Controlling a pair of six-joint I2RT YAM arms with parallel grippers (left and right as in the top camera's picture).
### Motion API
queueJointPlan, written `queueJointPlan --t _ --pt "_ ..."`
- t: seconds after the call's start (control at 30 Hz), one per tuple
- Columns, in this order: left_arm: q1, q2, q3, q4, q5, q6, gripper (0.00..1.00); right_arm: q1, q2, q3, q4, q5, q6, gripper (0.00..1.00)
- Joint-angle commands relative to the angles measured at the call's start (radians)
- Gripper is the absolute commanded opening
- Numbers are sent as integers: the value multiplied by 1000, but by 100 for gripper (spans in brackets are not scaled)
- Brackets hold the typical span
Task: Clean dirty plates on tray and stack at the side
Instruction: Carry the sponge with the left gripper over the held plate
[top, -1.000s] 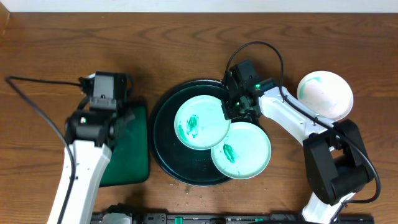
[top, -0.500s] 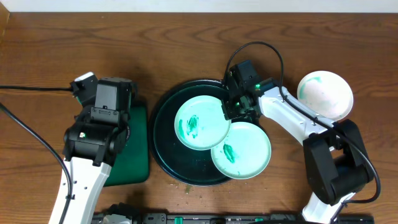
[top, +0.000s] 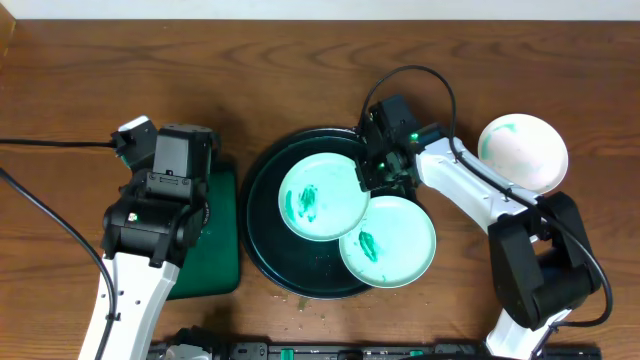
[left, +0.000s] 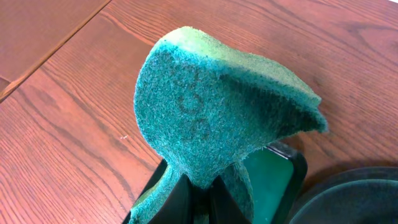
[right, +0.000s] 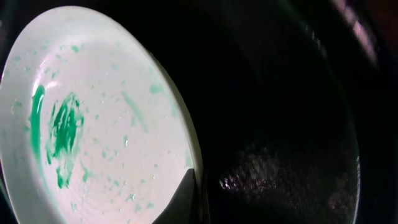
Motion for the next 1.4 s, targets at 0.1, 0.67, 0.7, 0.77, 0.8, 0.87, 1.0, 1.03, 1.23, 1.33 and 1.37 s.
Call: queueJointPlan --t 0.1,0.67,0.7,0.77,0.8,0.87,1.0,1.03,1.23,1.33,1.37 --pt "-3 -2 -1 4 -34 -16 7 8 -18 74 49 -21 -23 1" --pt "-2 57 -1 4 11 -16 7 32 157 74 167 -7 -23 1" --pt "-2 62 -1 4 11 -16 7 37 166 74 167 -10 -23 1" --pt "-2 70 -1 3 11 -16 7 47 176 74 166 -10 -23 1" --pt "-2 74 -1 3 11 -16 7 53 181 74 167 -9 -24 1" --pt "-2 81 -1 3 19 -16 7 61 181 74 167 -9 -23 1" --pt "-2 95 -1 -2 81 -16 7 66 181 74 160 -10 -23 1" --pt "-2 99 -1 -4 103 -16 7 66 181 74 156 -9 -23 1" --pt "-2 103 -1 -35 150 -35 7 64 181 74 134 -10 -24 1" --pt "0 108 -1 -89 153 -102 7 65 181 74 119 -10 -23 1" --pt "3 113 -1 -115 156 -135 7 65 181 74 113 -10 -23 1"
